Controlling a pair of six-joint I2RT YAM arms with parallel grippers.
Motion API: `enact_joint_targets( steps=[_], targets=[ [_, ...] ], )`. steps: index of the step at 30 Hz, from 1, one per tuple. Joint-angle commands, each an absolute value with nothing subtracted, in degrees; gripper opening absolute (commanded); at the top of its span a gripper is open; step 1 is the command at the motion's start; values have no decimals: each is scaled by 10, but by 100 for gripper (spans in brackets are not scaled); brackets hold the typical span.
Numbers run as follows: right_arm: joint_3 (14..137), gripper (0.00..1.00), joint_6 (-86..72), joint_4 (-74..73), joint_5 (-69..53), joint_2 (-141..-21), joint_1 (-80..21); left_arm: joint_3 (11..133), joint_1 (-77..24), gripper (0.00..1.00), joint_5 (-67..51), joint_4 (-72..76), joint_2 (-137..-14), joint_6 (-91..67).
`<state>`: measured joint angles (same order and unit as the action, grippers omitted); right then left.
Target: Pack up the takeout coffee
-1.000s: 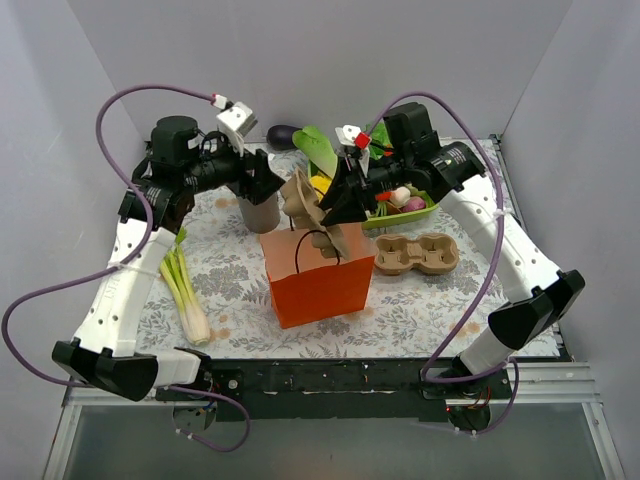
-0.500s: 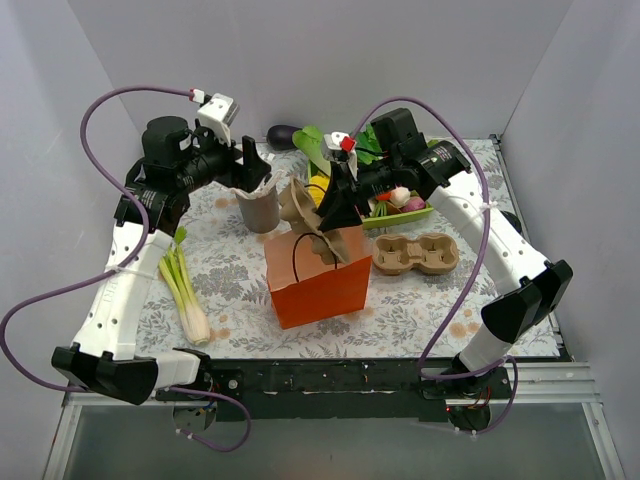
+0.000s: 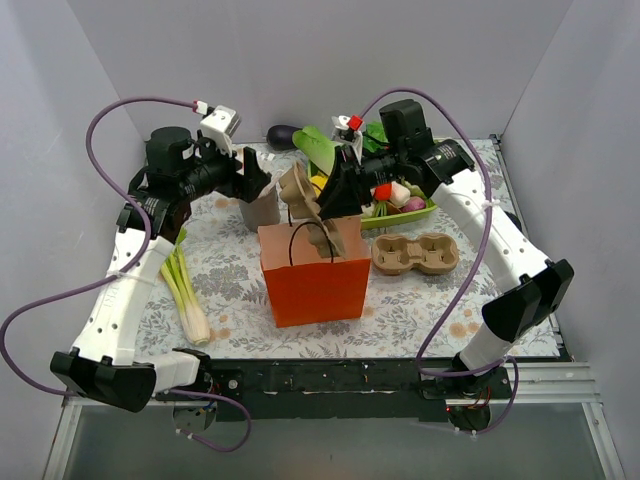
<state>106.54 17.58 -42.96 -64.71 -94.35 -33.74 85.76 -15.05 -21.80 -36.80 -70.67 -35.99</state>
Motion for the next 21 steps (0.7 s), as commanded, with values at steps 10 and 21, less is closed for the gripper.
enact_joint_targets(
  steps=[10,21],
  targets=[
    [1002,1,41,-310,-720,-959,-319,834,-148,74,-219,-372,-673,-341],
    [963,1,-54,-211,-800,-974,-302,834,-148,75,-229,-388,-676,-330]
  ],
)
